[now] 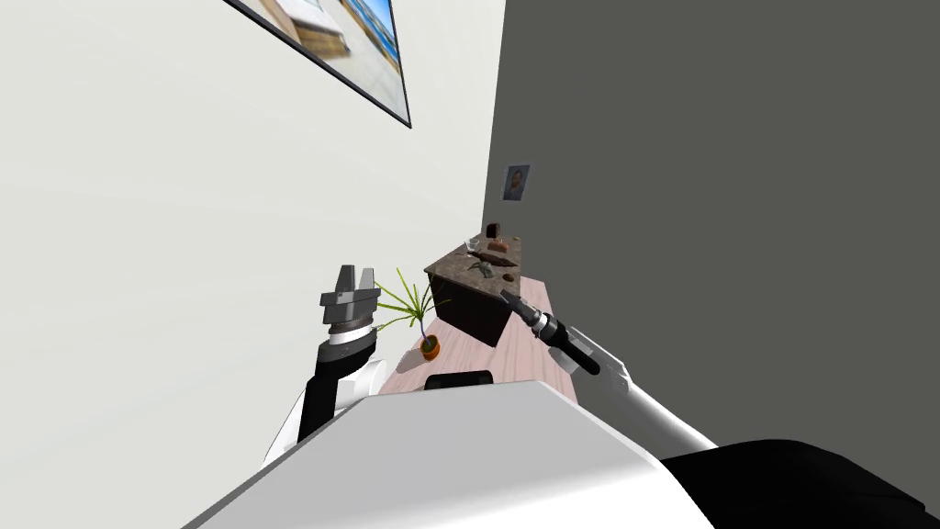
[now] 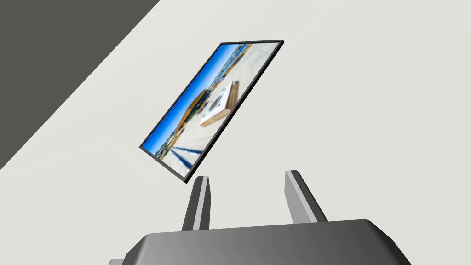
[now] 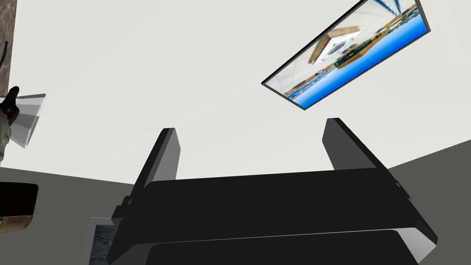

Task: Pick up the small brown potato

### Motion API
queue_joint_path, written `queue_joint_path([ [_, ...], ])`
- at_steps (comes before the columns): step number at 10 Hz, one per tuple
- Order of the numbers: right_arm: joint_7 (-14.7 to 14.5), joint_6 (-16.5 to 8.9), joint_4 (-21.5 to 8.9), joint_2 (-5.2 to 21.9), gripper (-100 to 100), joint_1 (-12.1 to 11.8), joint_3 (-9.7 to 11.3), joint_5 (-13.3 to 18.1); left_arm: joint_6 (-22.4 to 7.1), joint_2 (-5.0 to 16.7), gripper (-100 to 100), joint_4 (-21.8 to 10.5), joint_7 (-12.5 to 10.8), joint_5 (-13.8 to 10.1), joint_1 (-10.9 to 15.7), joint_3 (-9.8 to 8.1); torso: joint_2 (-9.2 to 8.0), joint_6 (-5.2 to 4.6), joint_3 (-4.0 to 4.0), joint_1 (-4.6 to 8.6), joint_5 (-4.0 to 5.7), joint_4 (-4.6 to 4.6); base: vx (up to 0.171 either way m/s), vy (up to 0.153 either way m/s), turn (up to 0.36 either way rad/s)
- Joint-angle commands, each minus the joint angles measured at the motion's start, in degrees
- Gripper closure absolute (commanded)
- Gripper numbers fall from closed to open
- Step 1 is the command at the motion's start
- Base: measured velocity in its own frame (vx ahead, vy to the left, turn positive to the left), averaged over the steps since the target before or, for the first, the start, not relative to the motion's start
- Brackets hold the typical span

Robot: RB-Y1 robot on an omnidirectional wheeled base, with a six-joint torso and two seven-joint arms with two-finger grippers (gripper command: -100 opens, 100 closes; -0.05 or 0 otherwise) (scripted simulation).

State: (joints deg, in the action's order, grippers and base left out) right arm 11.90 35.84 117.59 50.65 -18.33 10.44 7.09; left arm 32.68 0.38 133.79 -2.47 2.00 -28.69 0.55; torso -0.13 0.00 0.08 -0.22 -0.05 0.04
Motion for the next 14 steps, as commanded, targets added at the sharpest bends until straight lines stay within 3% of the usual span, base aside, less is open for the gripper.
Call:
queue_joint_path([
  [1,0.18,0.86,-1.44,2.86,-100,0.25,0.02,0.23,0.00,0.00,0,0.00,0.00,0.00,0.00,0.00,0.00,0.00,0.00,0.00,0.00,0.00,-0.010,0.072,0.093],
  [4,0.32,1.40,-3.37,7.33,-100,0.70,0.31,0.92,0.00,0.00,0,0.00,0.00,0.00,0.00,0.00,0.07,0.01,-0.04,0.15,0.03,-0.01,-0.002,0.041,0.097],
  [5,0.33,1.88,-5.43,9.11,-100,1.11,0.59,1.68,0.00,0.00,0,0.00,0.00,0.00,-0.01,-0.01,0.07,-0.03,-0.04,0.15,0.02,-0.01,0.000,0.060,0.157],
  [7,0.33,1.88,-5.43,11.22,-100,1.11,0.59,1.68,0.00,0.00,0,0.00,0.00,0.00,-0.01,-0.01,0.06,-0.04,-0.03,0.13,0.02,-0.01,-0.006,0.036,0.052],
  [10,-0.02,2.68,-9.85,16.85,-100,1.73,1.13,3.38,0.00,0.01,0,0.00,0.00,0.00,-0.01,-0.01,0.07,-0.04,-0.04,0.16,0.03,-0.01,0.004,0.045,0.164],
  [11,-0.02,2.68,-9.85,18.51,-100,1.73,1.13,3.38,0.00,0.01,0,0.00,0.00,0.00,-0.01,-0.01,0.11,-0.02,-0.06,0.16,0.03,-0.02,0.016,0.037,0.102],
  [12,-0.37,2.99,-12.18,20.04,-100,1.94,1.42,4.32,0.00,0.01,0,0.00,0.00,0.00,-0.01,-0.01,0.12,-0.04,-0.07,0.19,0.04,-0.02,0.022,0.045,0.157],
  [14,-0.37,2.99,-12.18,22.24,-100,1.94,1.42,4.32,0.00,0.01,0,0.00,0.00,0.00,-0.01,-0.01,0.14,-0.04,-0.08,0.19,0.03,-0.03,0.012,0.025,0.063],
])
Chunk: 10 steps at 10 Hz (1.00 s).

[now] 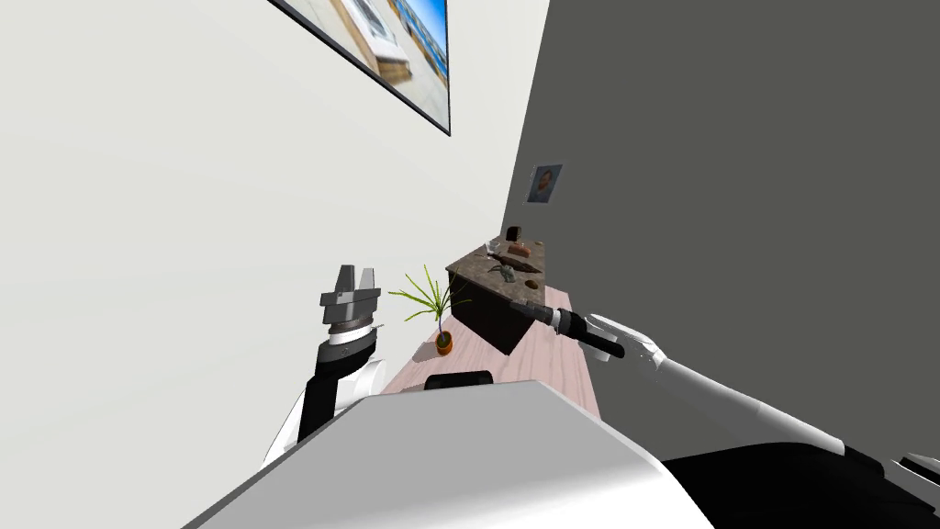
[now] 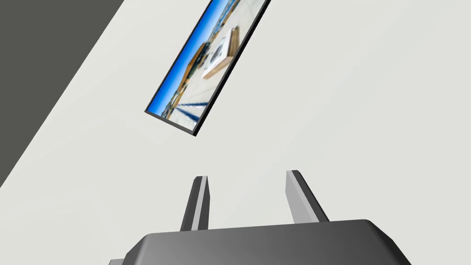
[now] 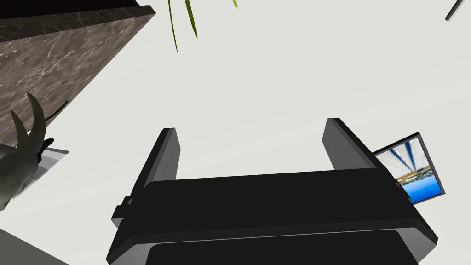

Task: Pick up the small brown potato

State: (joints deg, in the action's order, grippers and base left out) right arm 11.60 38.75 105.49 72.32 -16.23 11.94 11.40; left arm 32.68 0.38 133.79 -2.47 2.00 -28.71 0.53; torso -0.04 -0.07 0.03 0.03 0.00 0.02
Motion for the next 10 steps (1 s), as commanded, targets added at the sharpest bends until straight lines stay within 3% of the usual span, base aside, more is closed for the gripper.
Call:
queue_joint_path([
  [1,-0.52,0.35,-2.49,2.86,-100,-0.03,0.22,0.99,0.00,0.00,0,0.00,0.00,0.00,0.00,0.00,0.00,0.00,0.00,0.00,0.00,0.00,0.013,0.027,0.189],
  [2,-0.52,0.35,-2.49,4.06,-100,-0.03,0.22,0.99,0.00,0.00,0,0.00,0.00,0.00,0.01,0.01,0.02,0.04,-0.01,-0.02,0.00,0.00,0.017,0.021,0.118],
  [5,-1.74,0.70,-7.34,9.08,-100,-0.02,0.91,3.09,0.00,0.00,0,0.00,0.00,0.00,0.00,0.00,0.09,0.01,-0.05,0.01,0.00,-0.02,0.035,0.021,0.166],
  [6,-1.74,0.70,-7.43,10.67,-100,-0.02,0.91,3.09,0.00,0.00,0,0.00,0.00,0.00,0.00,0.00,0.13,0.05,-0.07,-0.01,0.00,-0.03,0.035,0.008,0.093],
  [7,-2.48,0.80,-9.94,12.52,-100,-0.12,1.28,4.19,0.00,0.00,0,0.00,0.00,0.00,0.00,0.00,0.10,0.00,-0.06,0.02,0.00,-0.02,0.034,0.005,0.186],
  [10,-3.29,0.84,-12.46,16.66,-100,-0.30,1.69,5.31,0.00,0.00,0,0.00,0.00,0.00,0.00,0.00,0.16,0.04,-0.09,0.13,0.03,-0.04,0.046,-0.014,0.128],
])
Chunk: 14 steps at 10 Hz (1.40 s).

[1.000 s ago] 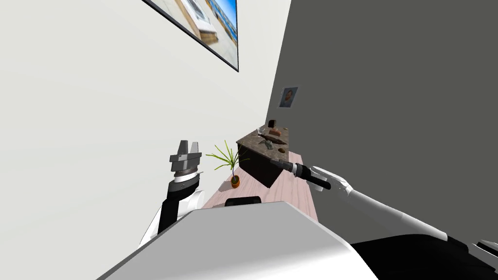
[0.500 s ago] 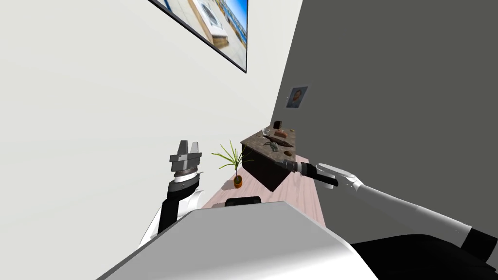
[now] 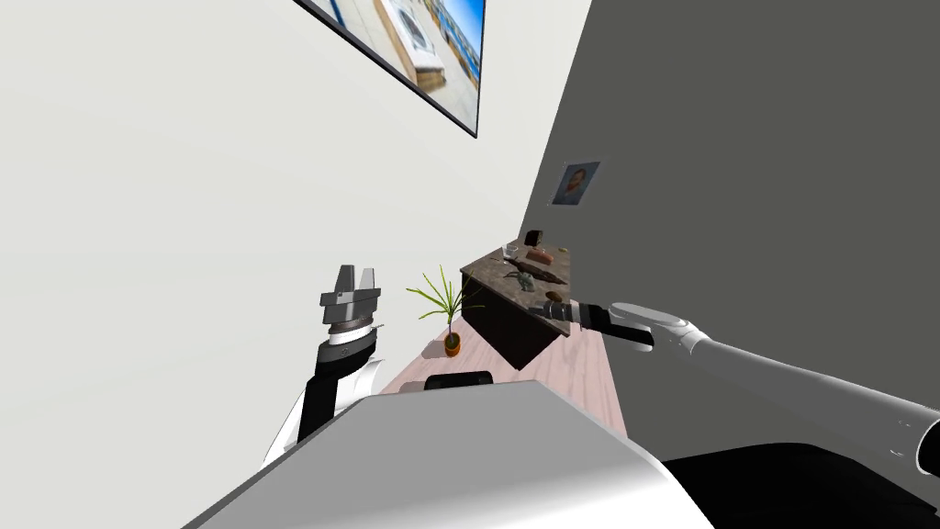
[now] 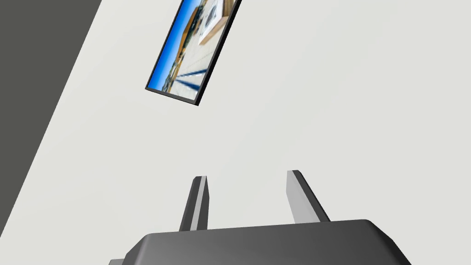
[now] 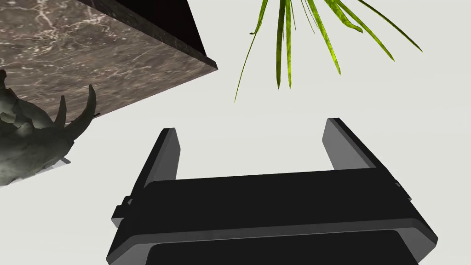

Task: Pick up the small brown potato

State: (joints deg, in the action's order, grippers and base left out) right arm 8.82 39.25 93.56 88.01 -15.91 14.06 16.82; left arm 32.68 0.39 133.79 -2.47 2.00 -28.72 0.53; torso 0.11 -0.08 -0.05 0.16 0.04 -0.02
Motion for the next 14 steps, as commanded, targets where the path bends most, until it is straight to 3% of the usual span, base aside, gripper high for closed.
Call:
queue_joint_path([
  [1,-1.38,0.34,-2.86,2.86,-100,-0.89,0.01,1.03,0.00,0.00,0,0.00,0.00,0.00,0.00,0.00,0.00,0.00,0.00,0.00,0.00,0.00,0.064,-0.015,0.178],
  [4,-2.28,0.29,-5.45,6.18,-100,-1.25,0.52,2.18,0.00,0.00,0,0.00,0.00,0.00,0.01,0.00,0.03,0.04,-0.02,0.03,0.00,-0.01,0.050,-0.026,0.130],
  [6,-4.17,0.10,-9.25,10.30,-100,-2.25,1.73,4.47,0.00,0.00,0,0.00,0.00,0.00,0.00,0.00,0.08,0.03,-0.04,0.07,0.01,-0.02,0.100,-0.063,0.192],
  [7,-4.17,0.10,-10.08,10.37,-100,-2.25,1.73,4.47,0.00,0.01,0,0.00,0.00,0.00,0.00,0.00,0.25,0.04,-0.14,0.21,0.04,-0.06,0.085,-0.078,0.113],
  [9,-6.08,-0.18,-13.62,13.34,-100,-3.64,3.23,6.71,0.00,0.01,0,0.00,0.00,0.00,0.00,0.00,0.12,0.03,-0.08,0.23,0.06,-0.03,0.073,-0.095,0.203],
  [14,-7.88,-0.47,-17.63,14.90,-100,-5.46,5.12,8.83,0.00,0.01,0,0.00,0.00,0.00,-0.01,-0.01,0.14,0.00,-0.08,0.18,0.06,-0.03,0.070,-0.078,0.093],
])
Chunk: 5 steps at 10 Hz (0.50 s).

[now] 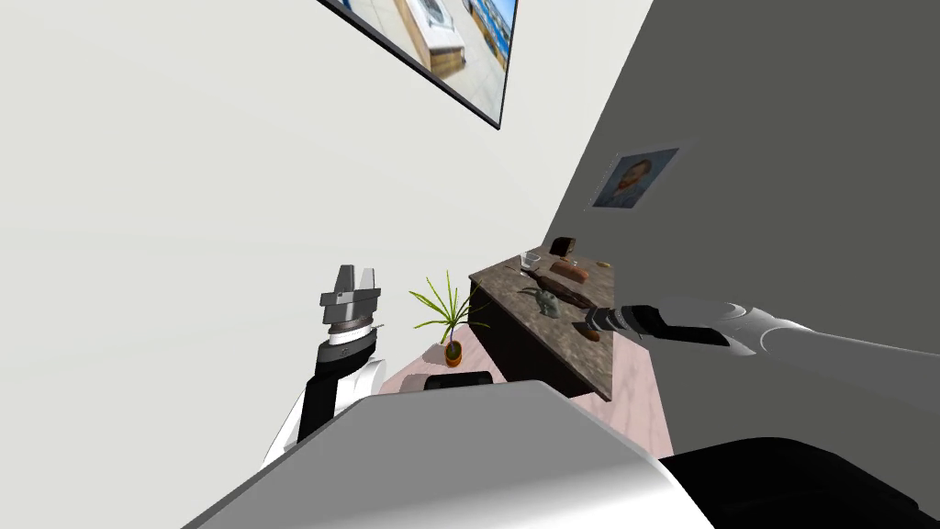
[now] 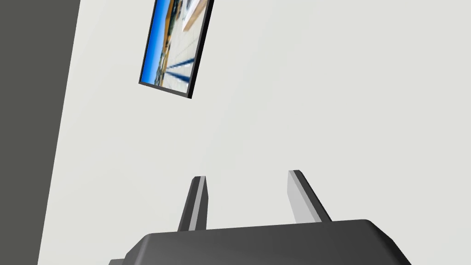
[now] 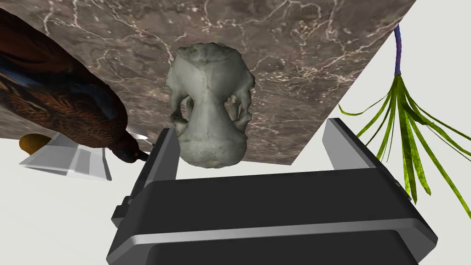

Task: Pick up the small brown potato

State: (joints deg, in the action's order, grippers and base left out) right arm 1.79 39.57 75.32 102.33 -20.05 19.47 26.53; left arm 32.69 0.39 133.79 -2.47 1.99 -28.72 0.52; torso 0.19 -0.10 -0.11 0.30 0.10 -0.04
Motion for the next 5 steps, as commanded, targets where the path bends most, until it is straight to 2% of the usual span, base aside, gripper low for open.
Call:
queue_joint_path([
  [1,-1.67,-0.93,-0.75,0.76,-100,-2.41,0.84,0.12,0.00,0.00,0,0.00,0.00,0.00,0.00,0.00,0.00,0.00,0.00,0.00,0.00,0.00,0.061,-0.095,0.119],
  [2,-2.41,-1.04,-1.85,0.52,-100,-3.60,2.10,1.05,0.00,0.00,0,0.00,0.00,0.00,0.00,0.00,0.00,0.01,0.00,0.10,0.01,0.00,0.092,-0.142,0.156],
  [3,-2.41,-1.04,-1.85,0.52,-100,-3.60,2.10,1.05,0.00,0.01,0,0.00,0.00,0.00,0.00,0.00,0.08,0.01,-0.04,0.27,0.06,-0.01,0.081,-0.128,0.068],
  [5,-3.53,-1.18,-3.08,-1.33,-100,-6.32,5.03,2.68,0.00,0.00,0,0.00,0.00,0.00,0.00,0.00,0.02,-0.01,-0.01,0.23,0.07,0.00,0.073,-0.132,0.103],
])
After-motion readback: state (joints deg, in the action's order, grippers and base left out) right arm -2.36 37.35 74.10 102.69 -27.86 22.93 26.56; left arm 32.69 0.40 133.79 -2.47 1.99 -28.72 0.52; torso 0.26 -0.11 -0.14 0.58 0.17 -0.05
